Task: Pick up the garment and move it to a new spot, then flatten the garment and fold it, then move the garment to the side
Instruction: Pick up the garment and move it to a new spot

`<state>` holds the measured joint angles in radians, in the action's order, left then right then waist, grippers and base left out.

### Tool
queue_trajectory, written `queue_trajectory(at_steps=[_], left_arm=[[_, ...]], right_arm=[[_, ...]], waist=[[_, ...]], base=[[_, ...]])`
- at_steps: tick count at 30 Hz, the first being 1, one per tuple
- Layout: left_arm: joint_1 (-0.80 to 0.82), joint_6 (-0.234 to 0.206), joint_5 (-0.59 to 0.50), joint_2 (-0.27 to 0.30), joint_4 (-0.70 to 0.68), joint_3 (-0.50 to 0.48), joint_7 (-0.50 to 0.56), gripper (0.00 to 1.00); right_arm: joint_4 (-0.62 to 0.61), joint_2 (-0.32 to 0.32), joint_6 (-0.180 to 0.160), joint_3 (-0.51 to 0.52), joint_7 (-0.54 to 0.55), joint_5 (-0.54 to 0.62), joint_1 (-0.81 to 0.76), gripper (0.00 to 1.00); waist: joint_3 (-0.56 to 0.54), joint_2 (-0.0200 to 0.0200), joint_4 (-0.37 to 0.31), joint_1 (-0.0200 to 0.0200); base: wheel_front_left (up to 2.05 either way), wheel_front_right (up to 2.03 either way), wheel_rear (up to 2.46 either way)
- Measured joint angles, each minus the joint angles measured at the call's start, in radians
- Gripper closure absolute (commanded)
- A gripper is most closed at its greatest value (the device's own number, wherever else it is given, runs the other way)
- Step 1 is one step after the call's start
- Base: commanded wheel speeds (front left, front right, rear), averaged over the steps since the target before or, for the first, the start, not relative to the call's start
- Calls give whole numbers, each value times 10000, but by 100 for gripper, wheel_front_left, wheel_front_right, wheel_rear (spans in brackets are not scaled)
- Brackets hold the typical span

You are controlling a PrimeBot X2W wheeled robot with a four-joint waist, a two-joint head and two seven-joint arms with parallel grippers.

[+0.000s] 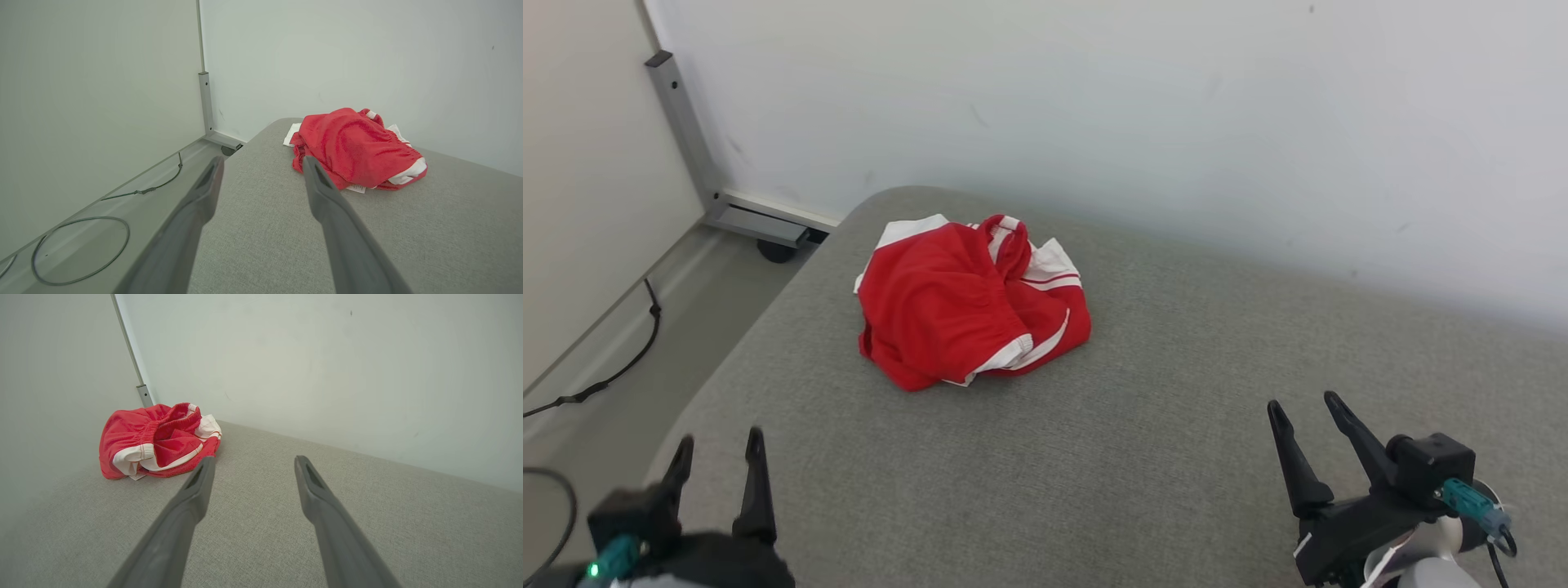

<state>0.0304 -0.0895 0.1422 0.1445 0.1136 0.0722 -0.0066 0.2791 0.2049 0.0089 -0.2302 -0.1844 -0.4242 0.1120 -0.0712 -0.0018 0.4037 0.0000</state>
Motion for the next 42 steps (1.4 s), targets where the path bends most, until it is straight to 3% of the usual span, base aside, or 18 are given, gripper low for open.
queue_trajectory(at_steps=[3, 11, 19, 29, 34, 42], left_arm=[[430, 174, 81, 42, 82, 71, 128, 0], [2513, 1177, 466, 564, 1340, 176, 871, 0], [4183, 1703, 1264, 752, 2592, -184, 1578, 0], [6446, 1960, 1726, 1292, 4330, -284, 2838, 0], [7308, 1967, 2044, 1198, 5200, -431, 3405, 0], [7940, 2042, 1755, 1287, 7093, 211, 4750, 0]], right_arm=[[-4, -33, 4, -46, 4, 31, 127, 0], [-150, -115, 107, -382, 217, 213, 383, 0], [-529, 86, 132, -414, 397, 305, 629, 0], [-1049, 479, 176, -259, 625, 391, 1117, 0], [-1147, 635, 192, -128, 709, 391, 1439, 0], [-1068, 765, 265, 52, 713, 389, 1689, 0]], waist=[[25, 0, -122, 0], [238, 0, -905, 1], [650, 0, -1641, 1], [1806, 1, -2485, 2], [2446, 1, -2823, 3], [3278, 2, -3378, 3]], base=[[0, 0, 0], [0, 0, 0], [0, 0, 0], [0, 0, 0], [0, 0, 0], [0, 0, 0]])
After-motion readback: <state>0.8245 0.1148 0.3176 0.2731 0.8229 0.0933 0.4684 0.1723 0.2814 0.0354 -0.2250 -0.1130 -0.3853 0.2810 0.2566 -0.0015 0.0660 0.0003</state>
